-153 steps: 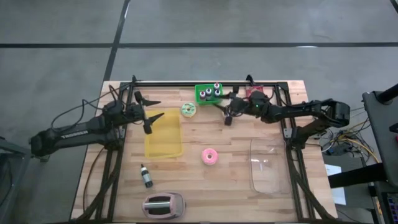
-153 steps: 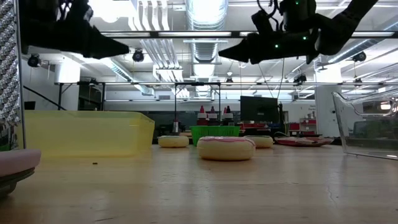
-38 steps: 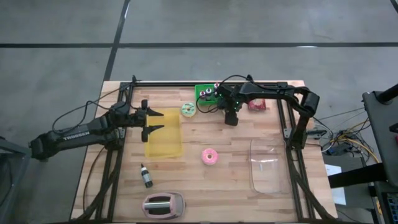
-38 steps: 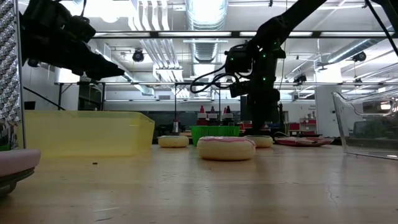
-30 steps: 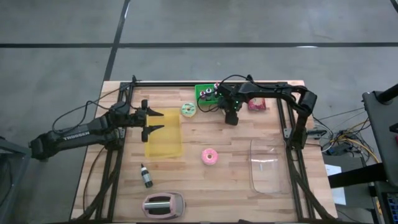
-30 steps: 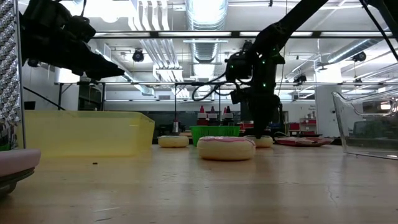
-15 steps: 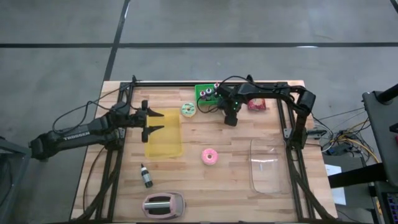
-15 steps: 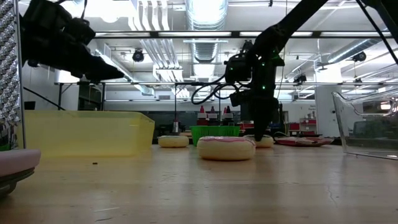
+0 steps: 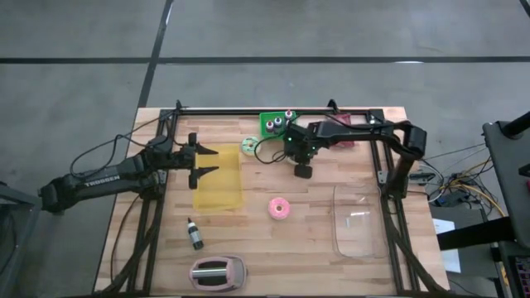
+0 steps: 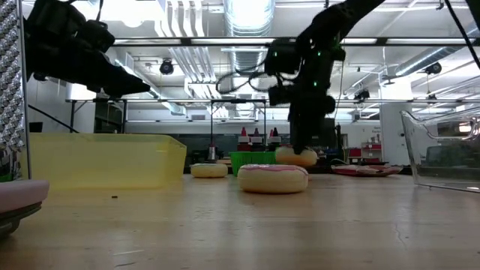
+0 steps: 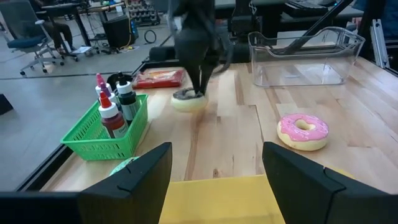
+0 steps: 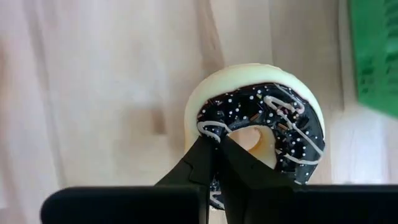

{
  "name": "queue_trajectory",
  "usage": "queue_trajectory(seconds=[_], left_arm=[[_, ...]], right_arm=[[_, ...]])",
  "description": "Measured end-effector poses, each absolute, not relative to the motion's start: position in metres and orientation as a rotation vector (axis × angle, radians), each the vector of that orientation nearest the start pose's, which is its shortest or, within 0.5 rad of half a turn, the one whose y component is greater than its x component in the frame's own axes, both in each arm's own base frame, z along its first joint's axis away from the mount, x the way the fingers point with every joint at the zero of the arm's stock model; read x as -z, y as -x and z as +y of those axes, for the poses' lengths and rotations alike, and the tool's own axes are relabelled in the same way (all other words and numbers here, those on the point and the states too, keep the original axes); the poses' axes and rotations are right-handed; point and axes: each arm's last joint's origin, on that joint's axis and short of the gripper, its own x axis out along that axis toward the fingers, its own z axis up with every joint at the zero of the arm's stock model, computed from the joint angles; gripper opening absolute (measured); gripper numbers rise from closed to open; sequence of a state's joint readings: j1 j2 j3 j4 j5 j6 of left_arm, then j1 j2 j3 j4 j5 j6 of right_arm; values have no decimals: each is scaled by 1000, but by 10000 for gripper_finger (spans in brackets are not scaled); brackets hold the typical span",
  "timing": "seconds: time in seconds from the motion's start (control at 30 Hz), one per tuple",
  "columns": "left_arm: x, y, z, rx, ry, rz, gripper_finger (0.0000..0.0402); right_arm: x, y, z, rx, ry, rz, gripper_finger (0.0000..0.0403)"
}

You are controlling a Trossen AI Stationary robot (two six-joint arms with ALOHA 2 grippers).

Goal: Pick & Place Food Item
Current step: Put the black donut into the transparent bin

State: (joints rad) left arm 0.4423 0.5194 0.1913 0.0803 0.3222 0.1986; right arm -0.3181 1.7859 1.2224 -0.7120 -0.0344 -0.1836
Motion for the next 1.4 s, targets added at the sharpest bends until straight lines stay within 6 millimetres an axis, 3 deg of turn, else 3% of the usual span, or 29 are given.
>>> queue_trajectory(seconds=[0.4,0.63,0.93,1.27,1.4], left_arm=[[-189,-126,49,-98,-105,240,257],[-190,-126,50,-99,-108,231,257],[-190,-126,50,-102,-108,231,257],[-190,-126,50,-103,-101,231,257],[-189,-126,50,-103,-98,234,257]], right_arm=[[-233,-322,-51,130,18,1158,8],[-250,-317,-34,124,3,1097,8],[-259,-292,-11,199,-49,1236,8],[-300,-255,20,323,-111,1315,8],[-304,-241,32,361,-152,1380,8]])
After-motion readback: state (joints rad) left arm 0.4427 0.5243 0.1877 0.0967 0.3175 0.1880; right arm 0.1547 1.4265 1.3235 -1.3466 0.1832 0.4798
